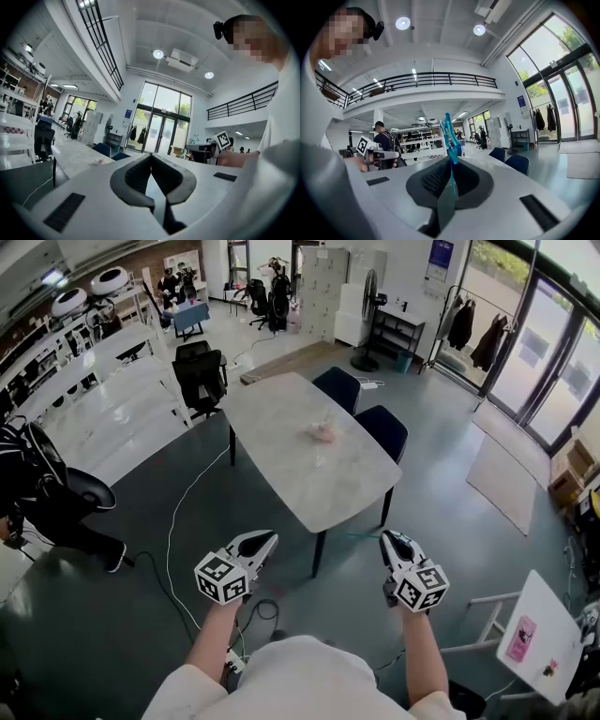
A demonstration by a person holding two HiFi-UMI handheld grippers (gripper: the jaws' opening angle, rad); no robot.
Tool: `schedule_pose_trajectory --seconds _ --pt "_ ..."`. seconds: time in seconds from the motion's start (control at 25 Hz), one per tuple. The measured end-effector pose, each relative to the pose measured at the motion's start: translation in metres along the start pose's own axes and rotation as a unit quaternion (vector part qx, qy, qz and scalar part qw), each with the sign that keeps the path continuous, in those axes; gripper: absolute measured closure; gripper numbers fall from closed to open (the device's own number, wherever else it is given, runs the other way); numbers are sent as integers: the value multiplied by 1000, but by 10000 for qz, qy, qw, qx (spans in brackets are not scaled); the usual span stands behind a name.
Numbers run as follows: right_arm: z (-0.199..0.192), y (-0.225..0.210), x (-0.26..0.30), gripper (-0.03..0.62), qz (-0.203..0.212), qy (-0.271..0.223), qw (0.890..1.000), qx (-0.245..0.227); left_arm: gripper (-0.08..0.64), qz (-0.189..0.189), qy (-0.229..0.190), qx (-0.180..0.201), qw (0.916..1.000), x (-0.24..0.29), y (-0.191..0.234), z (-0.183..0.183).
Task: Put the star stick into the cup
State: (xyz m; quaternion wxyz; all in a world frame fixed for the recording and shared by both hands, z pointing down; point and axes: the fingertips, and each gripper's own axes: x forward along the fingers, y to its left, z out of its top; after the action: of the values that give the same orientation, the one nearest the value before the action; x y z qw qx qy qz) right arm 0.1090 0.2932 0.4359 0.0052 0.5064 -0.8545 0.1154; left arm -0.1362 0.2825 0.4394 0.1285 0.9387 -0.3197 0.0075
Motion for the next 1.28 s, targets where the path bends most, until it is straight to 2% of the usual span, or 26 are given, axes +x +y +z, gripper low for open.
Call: schedule_pose_trajectory --seconds 0.24,0.6,0.92,1.28 --pt "-8 16 19 576 -129 -12 9999 112 538 -149 80 -42 9998 -10 24 -5" --pt "-19 18 43 577 -304 -45 9991 283 538 -295 171 -144 9993 -2 52 -15" --pt "-18 -20 81 578 -183 33 9993 334 538 -136 241 -252 9993 39 83 -17" --pt "-7 -97 140 578 128 172 9993 295 538 159 223 -311 9991 120 116 -5"
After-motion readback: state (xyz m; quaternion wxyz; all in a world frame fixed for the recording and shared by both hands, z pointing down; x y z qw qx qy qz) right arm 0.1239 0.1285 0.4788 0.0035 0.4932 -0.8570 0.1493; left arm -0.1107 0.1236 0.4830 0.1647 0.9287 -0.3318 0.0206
